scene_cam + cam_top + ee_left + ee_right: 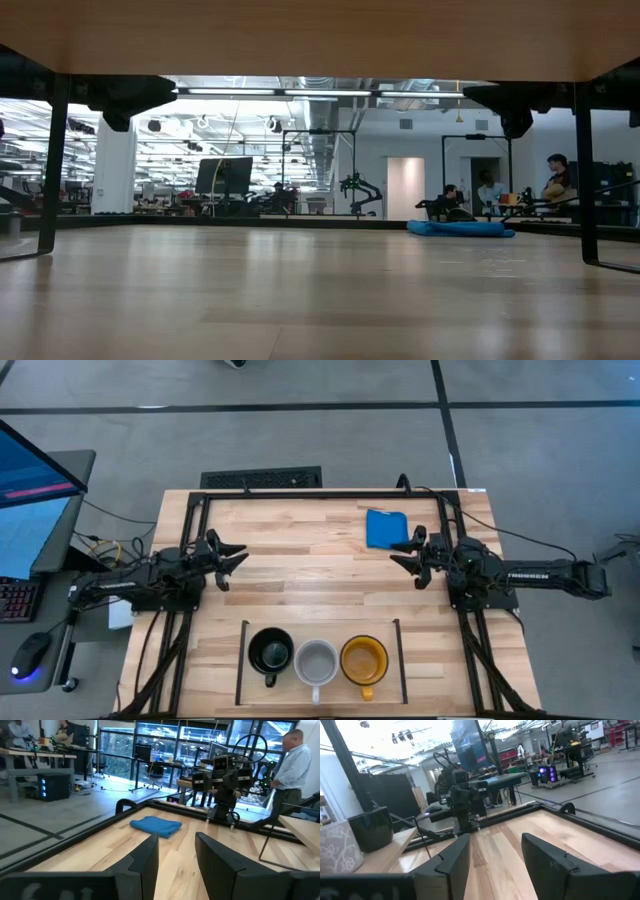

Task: Stack small to large cups/mugs on shelf
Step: Return to Home Position

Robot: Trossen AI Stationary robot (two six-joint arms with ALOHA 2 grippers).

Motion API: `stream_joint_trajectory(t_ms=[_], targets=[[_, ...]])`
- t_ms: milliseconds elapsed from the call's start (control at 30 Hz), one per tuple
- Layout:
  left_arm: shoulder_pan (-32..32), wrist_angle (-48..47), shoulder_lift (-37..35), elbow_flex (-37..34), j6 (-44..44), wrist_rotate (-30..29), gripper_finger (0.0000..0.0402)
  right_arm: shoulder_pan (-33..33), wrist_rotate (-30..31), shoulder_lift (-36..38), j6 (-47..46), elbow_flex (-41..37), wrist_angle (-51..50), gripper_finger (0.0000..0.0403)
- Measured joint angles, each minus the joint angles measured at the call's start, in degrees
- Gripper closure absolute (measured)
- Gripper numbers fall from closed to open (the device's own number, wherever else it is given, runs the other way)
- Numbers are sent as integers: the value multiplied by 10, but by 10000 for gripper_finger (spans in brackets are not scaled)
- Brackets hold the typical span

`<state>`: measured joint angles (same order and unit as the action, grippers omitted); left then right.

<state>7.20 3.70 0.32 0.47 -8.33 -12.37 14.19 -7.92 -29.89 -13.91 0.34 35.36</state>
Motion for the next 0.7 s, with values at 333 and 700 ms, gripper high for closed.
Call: stream_joint_trajectory(t_ms=[333,700], targets=[[17,-5,0,-1,-3,32,283,6,-10,46,-16,0,-33,202],[17,-5,0,-1,-3,33,283,14,-8,152,-23,0,-154,202]])
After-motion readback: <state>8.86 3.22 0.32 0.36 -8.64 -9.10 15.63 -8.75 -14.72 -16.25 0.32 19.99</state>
